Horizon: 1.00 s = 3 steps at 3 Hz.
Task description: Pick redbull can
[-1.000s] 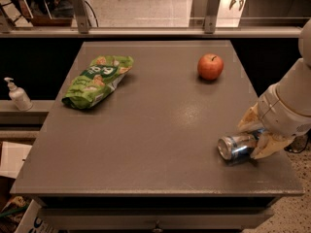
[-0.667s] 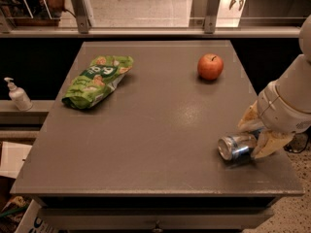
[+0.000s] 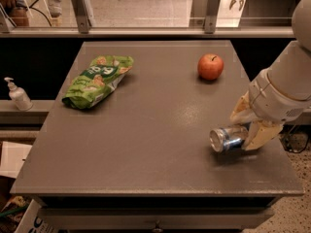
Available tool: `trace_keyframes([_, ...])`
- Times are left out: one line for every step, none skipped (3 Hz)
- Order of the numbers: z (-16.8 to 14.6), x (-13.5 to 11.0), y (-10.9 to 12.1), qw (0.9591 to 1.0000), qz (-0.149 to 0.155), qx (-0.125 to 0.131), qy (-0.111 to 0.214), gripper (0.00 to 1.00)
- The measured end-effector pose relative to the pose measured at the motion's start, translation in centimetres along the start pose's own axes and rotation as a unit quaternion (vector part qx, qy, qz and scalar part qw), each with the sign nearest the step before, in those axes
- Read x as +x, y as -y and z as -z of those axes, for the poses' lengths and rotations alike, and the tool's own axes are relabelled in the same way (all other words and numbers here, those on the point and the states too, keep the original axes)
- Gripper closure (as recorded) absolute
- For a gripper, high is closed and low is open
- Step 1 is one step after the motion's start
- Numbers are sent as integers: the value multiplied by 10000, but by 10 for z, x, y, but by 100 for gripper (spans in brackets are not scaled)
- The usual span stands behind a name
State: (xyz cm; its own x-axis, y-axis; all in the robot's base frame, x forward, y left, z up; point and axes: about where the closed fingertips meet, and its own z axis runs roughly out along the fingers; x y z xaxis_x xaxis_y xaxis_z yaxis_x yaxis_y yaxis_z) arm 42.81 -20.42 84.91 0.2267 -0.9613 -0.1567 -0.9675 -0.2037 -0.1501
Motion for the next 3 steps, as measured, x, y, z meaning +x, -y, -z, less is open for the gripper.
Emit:
trace_keyframes([7,-18,18,9997,-43,72,249,100])
trace_keyframes([9,-43,39,9987,-13,168,486,100])
trace_keyframes([18,-65,58,9962,6,372,793,100])
